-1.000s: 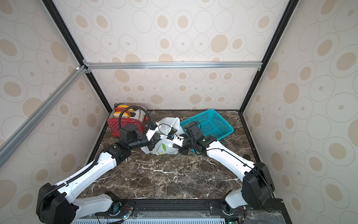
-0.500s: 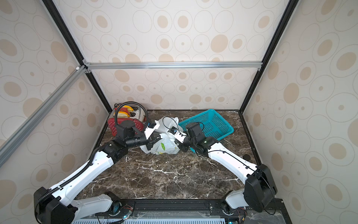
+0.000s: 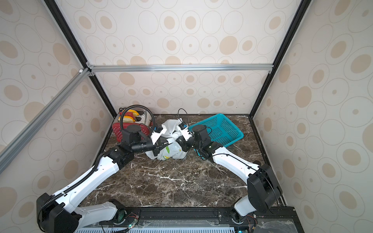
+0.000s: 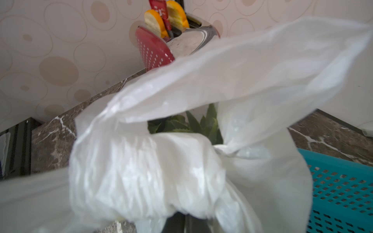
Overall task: Place the pineapple into a plastic bag & tie a knot
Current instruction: Cross the plastic bag at the center of the board.
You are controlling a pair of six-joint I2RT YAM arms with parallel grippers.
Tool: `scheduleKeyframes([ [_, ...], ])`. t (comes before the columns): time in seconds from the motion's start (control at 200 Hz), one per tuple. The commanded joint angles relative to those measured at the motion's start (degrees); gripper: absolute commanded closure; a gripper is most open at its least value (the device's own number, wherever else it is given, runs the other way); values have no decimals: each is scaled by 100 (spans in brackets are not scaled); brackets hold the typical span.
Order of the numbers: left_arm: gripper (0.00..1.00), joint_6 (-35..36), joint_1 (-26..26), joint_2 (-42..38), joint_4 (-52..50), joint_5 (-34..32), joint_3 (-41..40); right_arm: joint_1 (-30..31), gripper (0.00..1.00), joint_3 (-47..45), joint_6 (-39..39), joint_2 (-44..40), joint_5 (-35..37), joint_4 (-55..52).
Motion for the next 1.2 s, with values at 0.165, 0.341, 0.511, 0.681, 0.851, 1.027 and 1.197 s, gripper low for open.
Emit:
scheduleKeyframes([
  [0.165, 100, 338, 18, -35, -487, -361, 142, -65, 100, -106, 885, 216, -679, 1030],
  [0.341, 99, 447, 18, -80, -560, -1011, 218, -4, 100, -163, 1023, 466, -1811, 1455],
  [0.511, 74, 531, 18, -229, -655, -1322, 230, -19, 100, -180, 938, 488, -1362, 1411],
  [0.681, 50, 732, 18, -690, -856, -1724, 156, -24, 100, -124, 912, 545, -1133, 1352],
  [0.851, 21, 1228, 18, -746, -1242, -1960, 260, -22, 100, -118, 868, 557, -1149, 1312],
  [1.027, 1, 1579, 10, -176, -1405, -2151, 799, -22, 100, -125, 798, 546, -1169, 1240],
  [1.197, 1, 1750, 16, 474, -1690, -2284, 1389, -15, 100, -121, 766, 557, -1146, 1233],
])
